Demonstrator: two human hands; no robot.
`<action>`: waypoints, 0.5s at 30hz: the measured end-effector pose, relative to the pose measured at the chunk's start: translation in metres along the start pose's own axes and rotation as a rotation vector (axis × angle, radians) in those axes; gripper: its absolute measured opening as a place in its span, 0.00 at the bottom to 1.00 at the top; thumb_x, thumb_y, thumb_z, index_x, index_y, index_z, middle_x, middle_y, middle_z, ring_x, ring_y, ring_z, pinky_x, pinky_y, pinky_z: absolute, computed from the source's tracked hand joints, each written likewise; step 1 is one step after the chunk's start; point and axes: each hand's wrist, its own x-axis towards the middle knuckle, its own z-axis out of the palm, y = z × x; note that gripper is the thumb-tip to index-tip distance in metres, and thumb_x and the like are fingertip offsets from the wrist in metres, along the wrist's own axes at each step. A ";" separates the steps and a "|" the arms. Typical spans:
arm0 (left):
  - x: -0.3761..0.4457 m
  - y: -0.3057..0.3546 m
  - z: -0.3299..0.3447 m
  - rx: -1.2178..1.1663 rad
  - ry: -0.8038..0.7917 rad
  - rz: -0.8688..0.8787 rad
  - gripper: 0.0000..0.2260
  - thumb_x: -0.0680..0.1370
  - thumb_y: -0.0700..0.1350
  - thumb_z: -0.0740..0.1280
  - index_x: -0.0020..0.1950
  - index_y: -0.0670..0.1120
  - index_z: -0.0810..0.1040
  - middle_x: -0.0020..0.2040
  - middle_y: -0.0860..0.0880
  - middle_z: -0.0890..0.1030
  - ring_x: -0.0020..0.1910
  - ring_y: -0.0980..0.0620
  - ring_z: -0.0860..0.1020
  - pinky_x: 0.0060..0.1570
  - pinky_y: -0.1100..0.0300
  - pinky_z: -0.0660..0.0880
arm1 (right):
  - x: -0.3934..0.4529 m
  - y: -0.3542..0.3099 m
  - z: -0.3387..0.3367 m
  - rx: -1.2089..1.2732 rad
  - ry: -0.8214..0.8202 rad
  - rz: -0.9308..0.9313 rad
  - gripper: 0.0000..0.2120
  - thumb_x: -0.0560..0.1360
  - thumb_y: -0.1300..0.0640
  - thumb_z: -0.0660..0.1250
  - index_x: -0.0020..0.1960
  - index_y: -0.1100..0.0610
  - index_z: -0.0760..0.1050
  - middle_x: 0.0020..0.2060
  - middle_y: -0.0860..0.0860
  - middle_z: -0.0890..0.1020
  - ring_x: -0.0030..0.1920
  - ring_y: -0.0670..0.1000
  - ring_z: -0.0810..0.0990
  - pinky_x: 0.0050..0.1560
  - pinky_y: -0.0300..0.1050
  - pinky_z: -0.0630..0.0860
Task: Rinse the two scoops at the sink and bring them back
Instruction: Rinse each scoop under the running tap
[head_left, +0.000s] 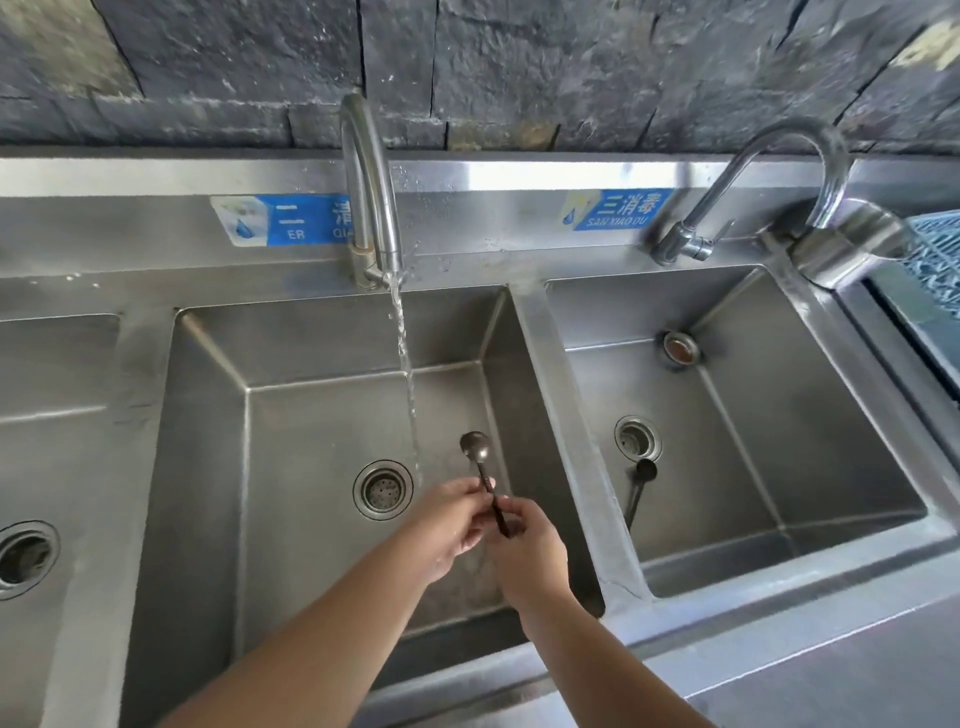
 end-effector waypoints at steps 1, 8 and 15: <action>0.000 0.002 0.004 0.013 -0.013 0.009 0.09 0.78 0.36 0.62 0.55 0.43 0.79 0.44 0.44 0.82 0.39 0.50 0.77 0.35 0.63 0.68 | 0.001 0.001 -0.003 0.017 0.012 -0.001 0.08 0.74 0.52 0.67 0.51 0.40 0.75 0.41 0.41 0.84 0.41 0.40 0.81 0.36 0.33 0.71; 0.005 0.015 0.048 0.155 0.001 0.135 0.09 0.76 0.36 0.67 0.56 0.43 0.79 0.44 0.45 0.83 0.36 0.53 0.79 0.38 0.61 0.73 | 0.025 0.012 -0.047 0.195 0.004 -0.010 0.12 0.70 0.59 0.69 0.50 0.47 0.80 0.38 0.44 0.87 0.41 0.45 0.84 0.42 0.42 0.78; 0.046 0.025 0.147 0.320 0.034 0.219 0.08 0.76 0.37 0.69 0.47 0.51 0.80 0.38 0.51 0.82 0.32 0.56 0.80 0.33 0.64 0.76 | 0.094 0.024 -0.138 0.120 0.095 -0.041 0.06 0.72 0.55 0.70 0.39 0.48 0.82 0.33 0.47 0.86 0.36 0.49 0.84 0.40 0.48 0.79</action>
